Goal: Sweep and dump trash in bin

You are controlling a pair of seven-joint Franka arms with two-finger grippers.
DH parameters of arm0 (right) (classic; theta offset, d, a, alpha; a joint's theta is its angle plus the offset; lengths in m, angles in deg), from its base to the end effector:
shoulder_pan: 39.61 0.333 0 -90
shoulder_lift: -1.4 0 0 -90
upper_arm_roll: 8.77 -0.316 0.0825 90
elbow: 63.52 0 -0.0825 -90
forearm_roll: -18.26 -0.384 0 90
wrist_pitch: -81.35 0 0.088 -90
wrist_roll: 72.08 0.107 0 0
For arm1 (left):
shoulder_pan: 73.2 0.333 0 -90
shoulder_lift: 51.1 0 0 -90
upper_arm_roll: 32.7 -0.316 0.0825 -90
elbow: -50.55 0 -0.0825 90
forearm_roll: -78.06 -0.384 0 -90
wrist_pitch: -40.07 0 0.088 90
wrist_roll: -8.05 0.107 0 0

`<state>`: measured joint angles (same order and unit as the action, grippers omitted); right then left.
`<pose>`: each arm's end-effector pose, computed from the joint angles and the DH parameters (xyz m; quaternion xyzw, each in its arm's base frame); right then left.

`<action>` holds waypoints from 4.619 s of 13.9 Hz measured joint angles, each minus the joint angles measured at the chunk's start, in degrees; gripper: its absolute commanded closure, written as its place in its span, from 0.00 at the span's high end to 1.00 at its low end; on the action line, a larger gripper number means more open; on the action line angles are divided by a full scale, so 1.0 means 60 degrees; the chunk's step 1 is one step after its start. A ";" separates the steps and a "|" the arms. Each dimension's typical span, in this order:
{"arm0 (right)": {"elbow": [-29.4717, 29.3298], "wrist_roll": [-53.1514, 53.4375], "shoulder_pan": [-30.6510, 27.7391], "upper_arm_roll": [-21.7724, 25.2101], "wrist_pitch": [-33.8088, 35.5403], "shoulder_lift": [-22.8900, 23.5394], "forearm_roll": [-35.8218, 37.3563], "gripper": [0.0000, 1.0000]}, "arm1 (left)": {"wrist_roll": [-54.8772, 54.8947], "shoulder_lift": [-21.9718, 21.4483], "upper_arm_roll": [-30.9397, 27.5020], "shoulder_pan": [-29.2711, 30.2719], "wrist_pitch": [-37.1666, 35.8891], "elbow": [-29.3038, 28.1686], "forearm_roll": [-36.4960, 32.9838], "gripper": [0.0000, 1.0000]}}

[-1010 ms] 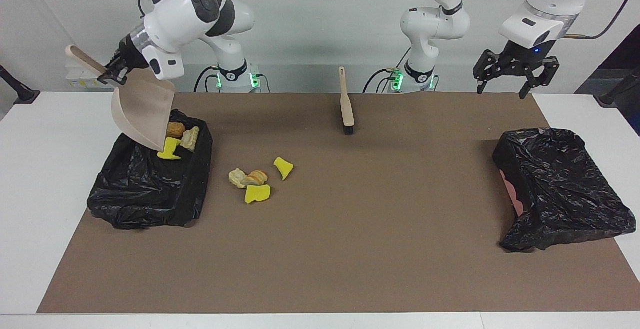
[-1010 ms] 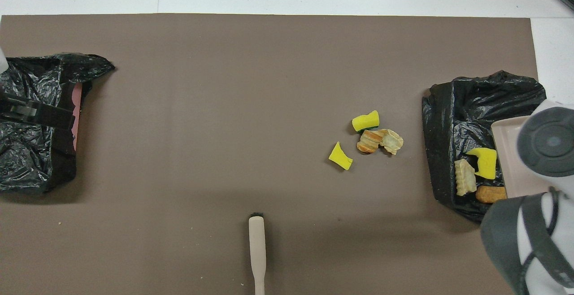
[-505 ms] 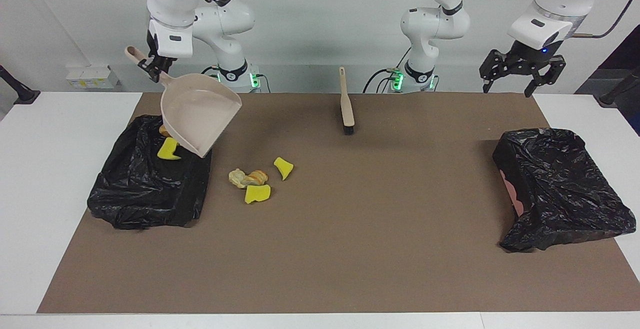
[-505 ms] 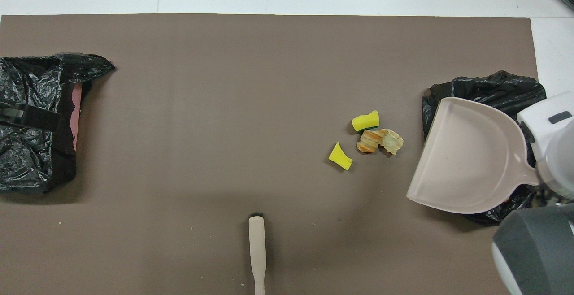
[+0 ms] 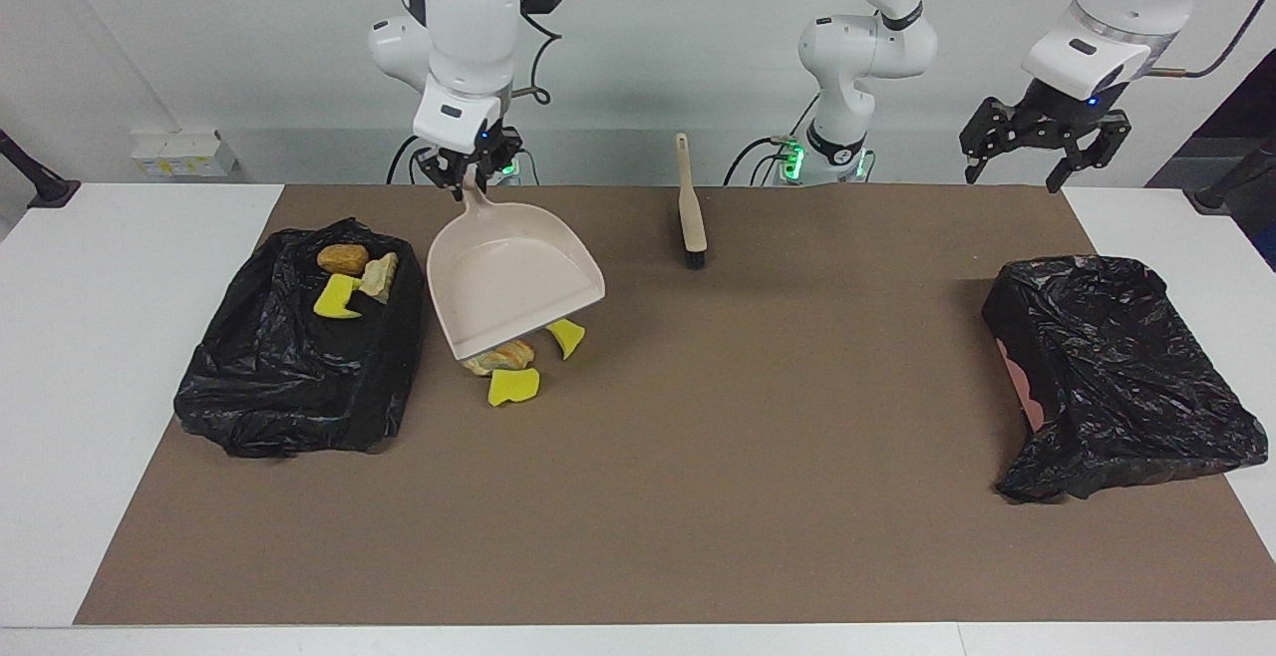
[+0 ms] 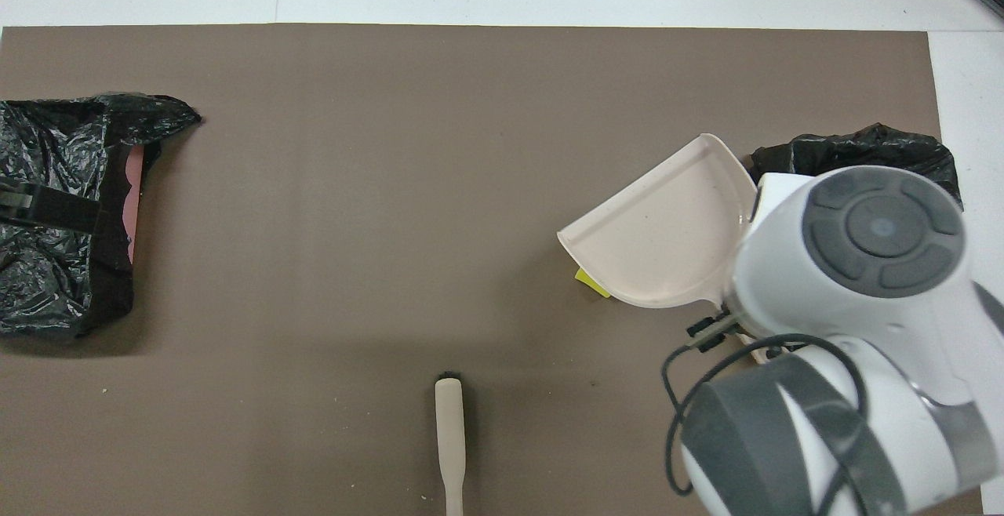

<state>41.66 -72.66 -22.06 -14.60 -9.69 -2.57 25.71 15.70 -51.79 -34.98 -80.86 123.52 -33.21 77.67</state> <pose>0.4832 0.1955 0.5401 0.9707 0.2126 -0.0735 0.0843 0.5364 -0.0496 0.6718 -0.9936 0.1131 -0.0032 0.0032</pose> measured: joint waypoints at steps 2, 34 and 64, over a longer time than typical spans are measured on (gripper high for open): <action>-0.0014 0.1679 0.0544 -0.0040 -0.0894 0.0627 -0.0352 0.00 | 0.0000 -0.0004 -0.0005 0.0000 0.0000 0.0000 0.0000 1.00; -0.1224 0.5959 0.2641 -0.0974 -0.2959 0.2671 -0.2005 1.00 | -0.0001 -0.0019 0.0176 -0.0016 -0.0004 0.0000 0.0070 1.00; 0.4762 0.6889 0.4648 -0.1841 -0.6193 0.0705 -0.4324 0.00 | -0.7068 0.3657 0.4907 -0.0216 0.7612 -0.3514 -0.1189 0.00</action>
<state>70.23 -31.32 5.83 -25.65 -46.84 1.66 -0.23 -26.71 -29.85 -5.54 -82.15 169.19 -54.29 70.54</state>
